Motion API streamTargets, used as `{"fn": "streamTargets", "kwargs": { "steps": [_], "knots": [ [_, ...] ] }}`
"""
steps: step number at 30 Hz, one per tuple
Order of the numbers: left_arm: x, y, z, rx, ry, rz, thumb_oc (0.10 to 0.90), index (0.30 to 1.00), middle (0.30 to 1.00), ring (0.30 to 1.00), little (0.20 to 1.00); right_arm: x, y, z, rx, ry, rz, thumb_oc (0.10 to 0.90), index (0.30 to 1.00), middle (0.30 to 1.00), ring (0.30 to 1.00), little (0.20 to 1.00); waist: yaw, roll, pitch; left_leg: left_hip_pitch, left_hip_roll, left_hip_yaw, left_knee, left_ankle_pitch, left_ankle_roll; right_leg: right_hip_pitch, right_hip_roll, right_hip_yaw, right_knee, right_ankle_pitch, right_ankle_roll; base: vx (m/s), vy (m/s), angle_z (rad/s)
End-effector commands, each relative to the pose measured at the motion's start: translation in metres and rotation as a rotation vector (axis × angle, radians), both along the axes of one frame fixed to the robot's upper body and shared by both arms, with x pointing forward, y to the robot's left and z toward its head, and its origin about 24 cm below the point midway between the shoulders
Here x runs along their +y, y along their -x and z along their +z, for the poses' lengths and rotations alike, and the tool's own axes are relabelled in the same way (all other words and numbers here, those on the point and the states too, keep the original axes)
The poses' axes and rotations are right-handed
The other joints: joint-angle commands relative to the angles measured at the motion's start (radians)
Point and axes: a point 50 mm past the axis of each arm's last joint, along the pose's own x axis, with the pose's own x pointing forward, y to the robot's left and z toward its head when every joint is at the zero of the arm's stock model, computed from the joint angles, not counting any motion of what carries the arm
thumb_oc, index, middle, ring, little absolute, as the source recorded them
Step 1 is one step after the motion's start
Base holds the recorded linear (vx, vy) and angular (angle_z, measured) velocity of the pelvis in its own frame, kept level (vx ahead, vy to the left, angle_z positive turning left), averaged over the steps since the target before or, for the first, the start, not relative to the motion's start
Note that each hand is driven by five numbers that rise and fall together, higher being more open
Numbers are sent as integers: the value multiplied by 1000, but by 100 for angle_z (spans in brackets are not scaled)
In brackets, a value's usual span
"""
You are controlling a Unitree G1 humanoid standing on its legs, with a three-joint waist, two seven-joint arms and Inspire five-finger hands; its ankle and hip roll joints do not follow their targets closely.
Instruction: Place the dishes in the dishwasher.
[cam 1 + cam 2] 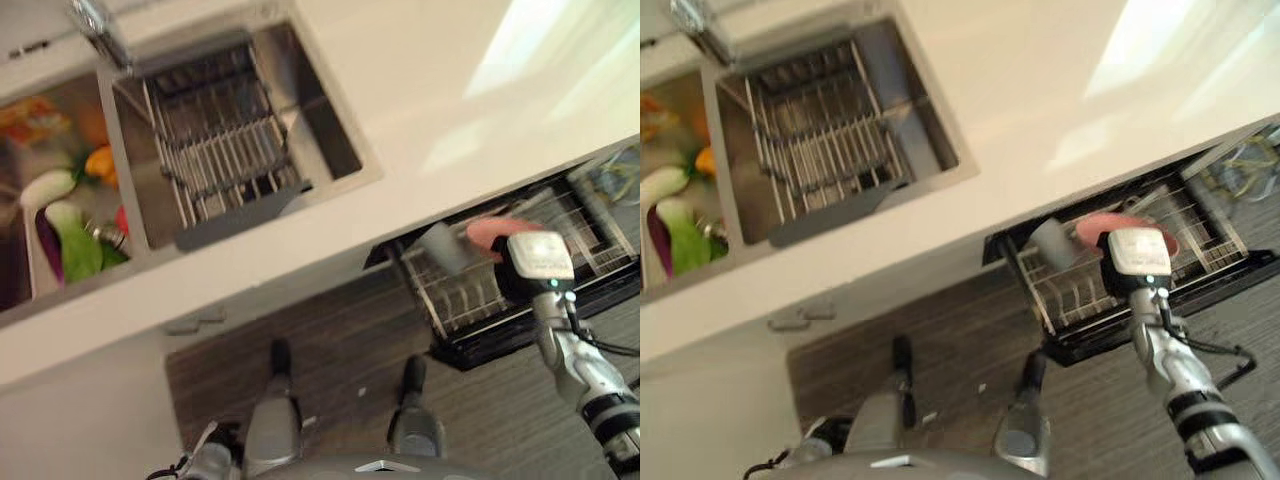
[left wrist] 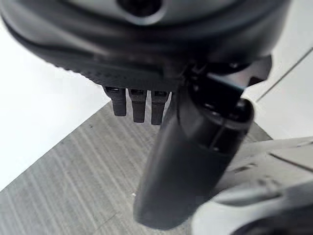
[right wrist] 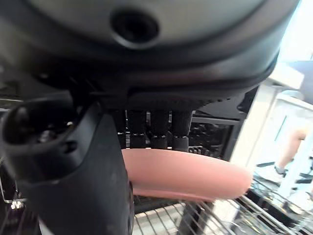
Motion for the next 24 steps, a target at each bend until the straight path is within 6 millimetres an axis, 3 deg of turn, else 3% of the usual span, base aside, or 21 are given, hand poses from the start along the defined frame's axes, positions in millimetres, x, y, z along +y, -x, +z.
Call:
{"fn": "streamTargets", "kwargs": {
  "steps": [1,4,7,8,9,14,17,20,24],
  "knots": [
    [-16,-10,-1,-28,33,48,800,900,900,900,900,-11,-12,23,-118,-46,-70,400,300,300,300,300,15,-14,-35,7,-13,-15,-14,-102,13,-36,-1,12,16,-8,1,-55,1,5],
    [-16,-13,-1,-37,33,51,800,900,900,900,900,-10,-12,15,-97,-64,-82,400,300,300,300,300,15,-10,-29,2,-12,-18,-14,-100,12,-40,0,11,16,-8,0,-29,7,6],
    [-20,-21,1,-69,40,60,800,900,900,900,900,-2,-6,-12,-6,-128,-101,400,300,300,300,300,12,-8,-13,-4,-9,-23,-14,-99,9,-44,3,11,16,-9,-3,0,0,0],
    [-20,-23,1,-74,41,59,800,900,900,900,900,0,-3,-19,19,-142,-105,579,568,568,568,568,11,-9,-12,-3,-9,-24,-14,-99,9,-43,3,10,16,-9,-3,0,0,0],
    [-20,-24,2,-80,40,61,800,900,900,900,900,0,0,-25,37,-155,-114,800,900,900,900,900,8,-11,-12,-6,-11,-24,-14,-97,9,-45,2,9,16,-6,-4,0,0,0],
    [-20,-30,4,-108,45,65,800,900,900,900,900,5,17,-49,124,-250,-138,800,900,900,900,900,-2,-22,-16,13,-10,-18,-14,-109,10,-30,-1,9,16,-10,-3,0,0,0],
    [-17,-32,5,-112,49,72,800,900,900,900,900,2,24,-50,143,-310,-142,800,900,900,900,900,-12,-34,-31,27,-11,-13,-14,-115,14,-21,-3,11,16,-12,-3,0,0,0],
    [-14,-29,5,-99,51,76,800,900,900,900,900,-2,28,-43,135,-345,-136,800,900,900,900,900,-18,-43,-46,44,-13,-8,-14,-124,17,-9,-4,11,16,-15,-1,49,-4,-1],
    [-4,-15,2,-37,53,82,800,900,900,900,900,-18,36,2,-3,-364,-105,800,900,900,900,900,-37,-60,-96,99,-14,12,-14,-150,25,30,0,25,16,-24,3,65,-1,-8]
  ]
}}
